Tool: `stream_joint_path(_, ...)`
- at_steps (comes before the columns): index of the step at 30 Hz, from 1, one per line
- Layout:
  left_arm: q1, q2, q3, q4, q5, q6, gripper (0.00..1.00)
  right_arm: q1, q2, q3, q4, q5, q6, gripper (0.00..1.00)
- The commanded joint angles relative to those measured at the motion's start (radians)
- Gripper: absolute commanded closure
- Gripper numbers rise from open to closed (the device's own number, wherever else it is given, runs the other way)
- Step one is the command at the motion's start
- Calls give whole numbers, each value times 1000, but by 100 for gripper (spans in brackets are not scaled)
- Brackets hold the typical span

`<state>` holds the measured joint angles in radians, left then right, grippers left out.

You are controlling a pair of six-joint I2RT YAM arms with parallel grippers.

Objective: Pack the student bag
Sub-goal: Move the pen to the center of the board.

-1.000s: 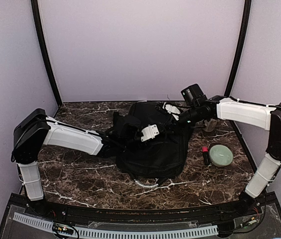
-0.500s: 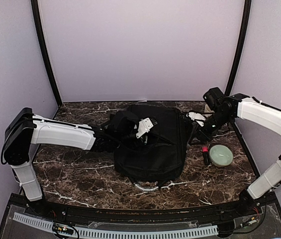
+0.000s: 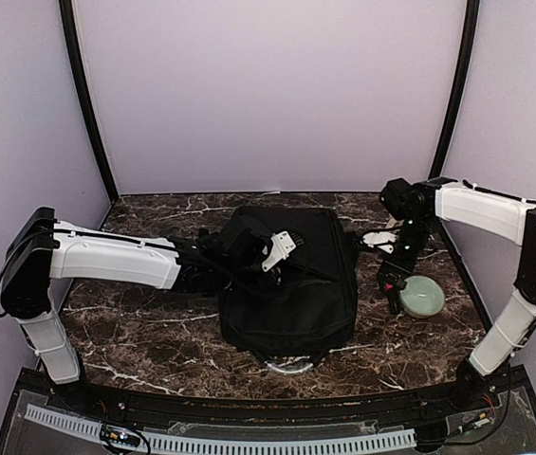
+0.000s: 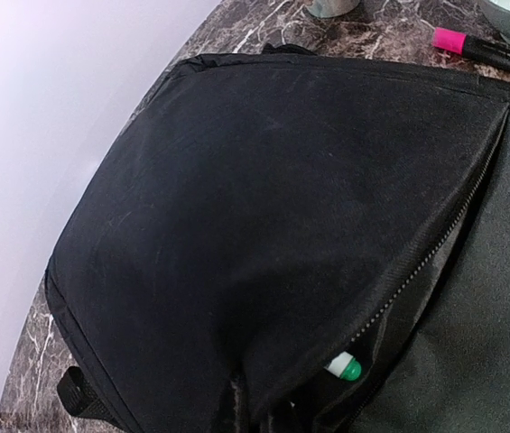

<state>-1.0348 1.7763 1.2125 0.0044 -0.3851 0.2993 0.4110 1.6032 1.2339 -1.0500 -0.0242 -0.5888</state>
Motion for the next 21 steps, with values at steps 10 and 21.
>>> stream_joint_path(10,-47,-51,33,-20,-38,-16,100,-5,252,184,-77,202,106,3)
stream_joint_path(21,-51,-58,31,-13,-73,-3,100,-20,349,187,-41,197,265,11)
